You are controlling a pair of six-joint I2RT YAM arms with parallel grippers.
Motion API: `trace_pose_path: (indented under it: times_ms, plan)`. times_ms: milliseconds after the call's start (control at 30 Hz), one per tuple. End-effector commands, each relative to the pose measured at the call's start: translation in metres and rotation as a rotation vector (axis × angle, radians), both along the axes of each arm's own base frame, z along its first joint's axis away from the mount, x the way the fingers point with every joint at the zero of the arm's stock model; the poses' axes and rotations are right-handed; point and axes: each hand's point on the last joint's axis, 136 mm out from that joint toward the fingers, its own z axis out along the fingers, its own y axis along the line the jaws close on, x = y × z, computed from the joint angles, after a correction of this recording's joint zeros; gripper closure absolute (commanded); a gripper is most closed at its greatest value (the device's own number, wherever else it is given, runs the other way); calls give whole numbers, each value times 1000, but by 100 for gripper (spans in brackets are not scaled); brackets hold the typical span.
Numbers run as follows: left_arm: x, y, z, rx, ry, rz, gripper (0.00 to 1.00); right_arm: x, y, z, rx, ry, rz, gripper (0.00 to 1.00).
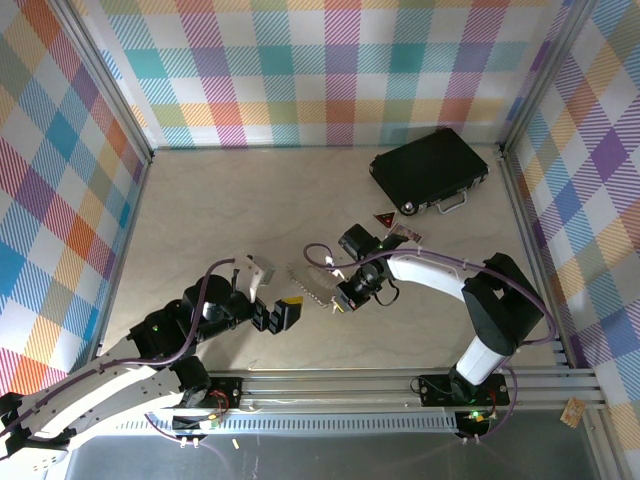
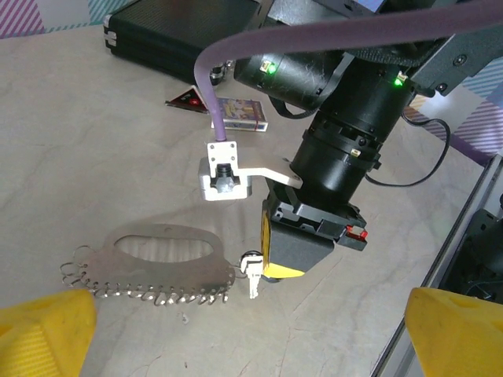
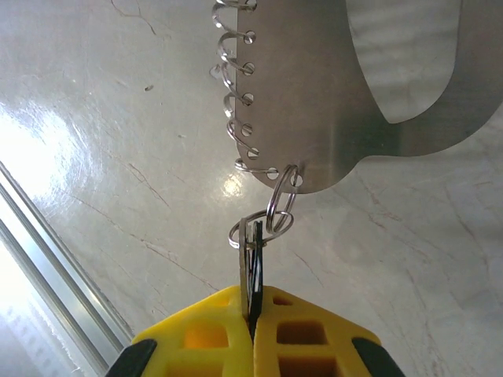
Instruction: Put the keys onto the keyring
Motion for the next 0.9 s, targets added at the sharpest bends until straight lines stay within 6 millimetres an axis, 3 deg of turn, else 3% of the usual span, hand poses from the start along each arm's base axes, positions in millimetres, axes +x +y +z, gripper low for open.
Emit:
trace_pose_path:
  times_ms: [0, 367, 633, 867]
  plan:
    - [1, 1, -1, -10, -4, 12, 0, -7, 6, -6, 20, 40, -4, 100]
    - [0, 1, -6, -15, -2, 11, 0, -11, 1, -26, 7, 66, -42, 100]
    - [2, 4, -4, -26, -8, 26, 0, -14, 2, -29, 13, 78, -44, 100]
    - [3, 3, -4, -29, -14, 33, 0, -15, -1, -25, 17, 71, -51, 88]
